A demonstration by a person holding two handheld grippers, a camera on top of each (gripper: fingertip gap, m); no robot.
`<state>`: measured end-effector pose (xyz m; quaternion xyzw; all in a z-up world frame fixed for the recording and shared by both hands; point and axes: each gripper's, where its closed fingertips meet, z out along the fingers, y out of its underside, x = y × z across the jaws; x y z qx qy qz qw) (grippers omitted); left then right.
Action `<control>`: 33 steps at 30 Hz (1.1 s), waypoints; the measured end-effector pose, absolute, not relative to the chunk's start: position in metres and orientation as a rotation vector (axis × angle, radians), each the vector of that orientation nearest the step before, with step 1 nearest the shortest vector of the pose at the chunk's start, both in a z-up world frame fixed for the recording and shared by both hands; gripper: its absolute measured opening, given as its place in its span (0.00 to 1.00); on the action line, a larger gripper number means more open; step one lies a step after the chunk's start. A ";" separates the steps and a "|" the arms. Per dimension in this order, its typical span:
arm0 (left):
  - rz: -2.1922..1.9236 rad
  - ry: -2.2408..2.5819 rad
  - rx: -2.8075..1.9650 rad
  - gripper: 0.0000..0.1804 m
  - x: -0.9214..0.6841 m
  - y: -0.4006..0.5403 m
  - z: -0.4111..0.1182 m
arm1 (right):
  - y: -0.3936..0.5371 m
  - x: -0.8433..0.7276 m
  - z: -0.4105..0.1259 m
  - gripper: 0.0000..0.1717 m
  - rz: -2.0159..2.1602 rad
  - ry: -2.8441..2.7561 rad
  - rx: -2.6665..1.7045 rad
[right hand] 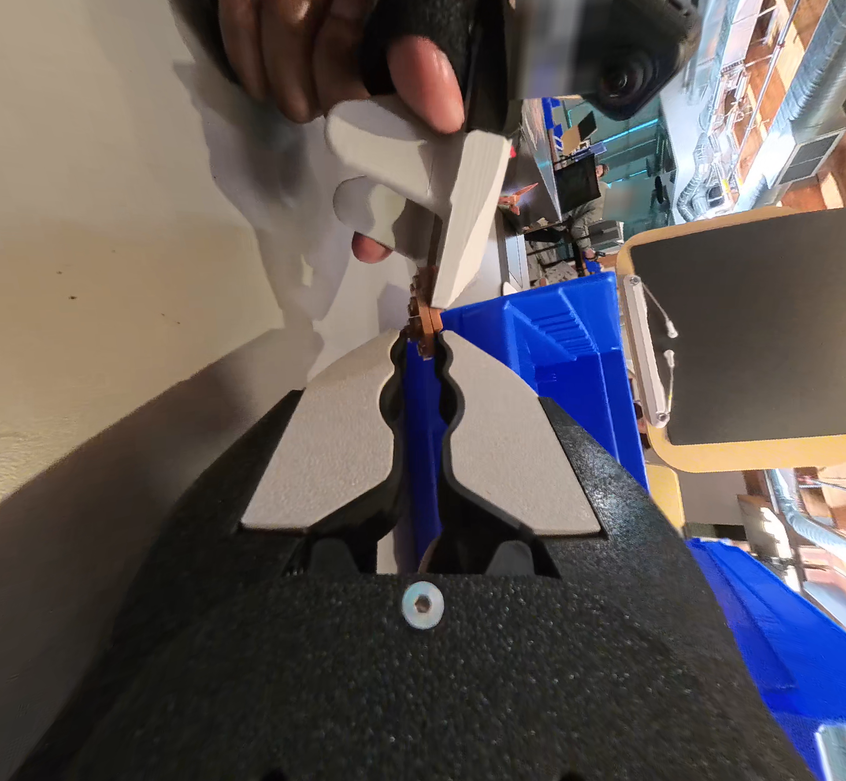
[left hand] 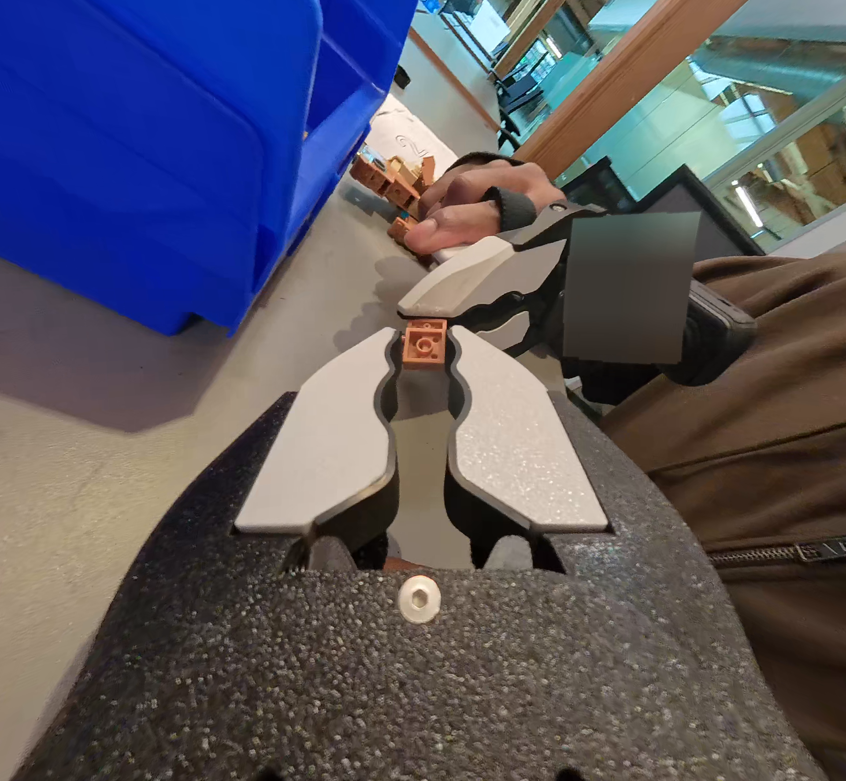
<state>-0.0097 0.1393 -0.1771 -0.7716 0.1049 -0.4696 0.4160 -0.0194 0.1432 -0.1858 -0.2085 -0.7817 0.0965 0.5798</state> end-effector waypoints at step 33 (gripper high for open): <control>-0.765 0.816 -1.787 0.04 -0.008 0.124 -0.180 | 0.122 -0.009 -0.193 0.06 1.167 -1.935 -1.238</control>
